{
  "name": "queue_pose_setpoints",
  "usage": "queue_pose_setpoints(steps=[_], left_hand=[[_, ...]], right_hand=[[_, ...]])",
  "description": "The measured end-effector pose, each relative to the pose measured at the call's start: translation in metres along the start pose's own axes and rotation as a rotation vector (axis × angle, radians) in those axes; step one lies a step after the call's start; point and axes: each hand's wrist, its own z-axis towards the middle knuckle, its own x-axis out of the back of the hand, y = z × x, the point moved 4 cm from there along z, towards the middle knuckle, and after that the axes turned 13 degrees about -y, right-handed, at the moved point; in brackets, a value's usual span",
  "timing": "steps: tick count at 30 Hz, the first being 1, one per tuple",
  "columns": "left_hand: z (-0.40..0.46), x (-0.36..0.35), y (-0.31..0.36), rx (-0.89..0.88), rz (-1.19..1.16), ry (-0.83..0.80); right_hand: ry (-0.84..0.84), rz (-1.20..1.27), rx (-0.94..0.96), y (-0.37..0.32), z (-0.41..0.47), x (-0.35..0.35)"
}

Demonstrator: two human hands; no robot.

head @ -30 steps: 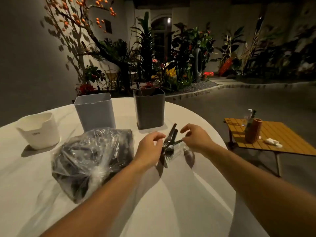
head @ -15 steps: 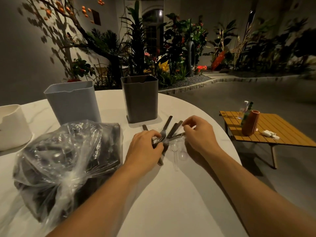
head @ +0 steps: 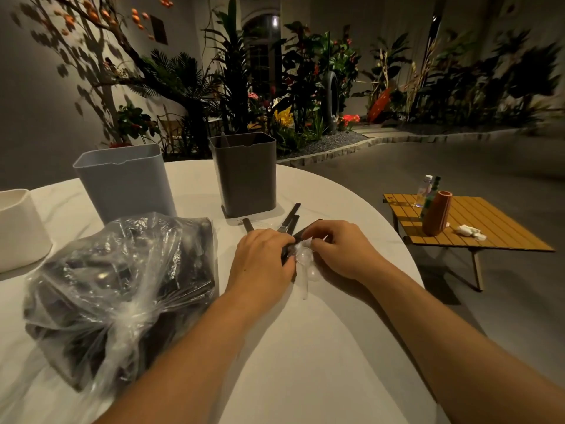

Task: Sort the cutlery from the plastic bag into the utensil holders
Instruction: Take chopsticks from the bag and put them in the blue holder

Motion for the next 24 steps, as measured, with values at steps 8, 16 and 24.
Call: queue_pose_setpoints(steps=[8,16,24], left_hand=[[-0.005,0.005,0.0,0.045,0.037,0.087],[-0.009,0.011,-0.001,0.118,0.043,0.118],[-0.011,0.009,0.001,0.117,-0.01,0.071]], right_hand=[[-0.027,0.036,0.07,0.0,-0.002,0.001],[-0.067,-0.141,0.069,-0.002,-0.001,-0.008],[-0.024,-0.137,0.078,-0.009,-0.001,-0.01]])
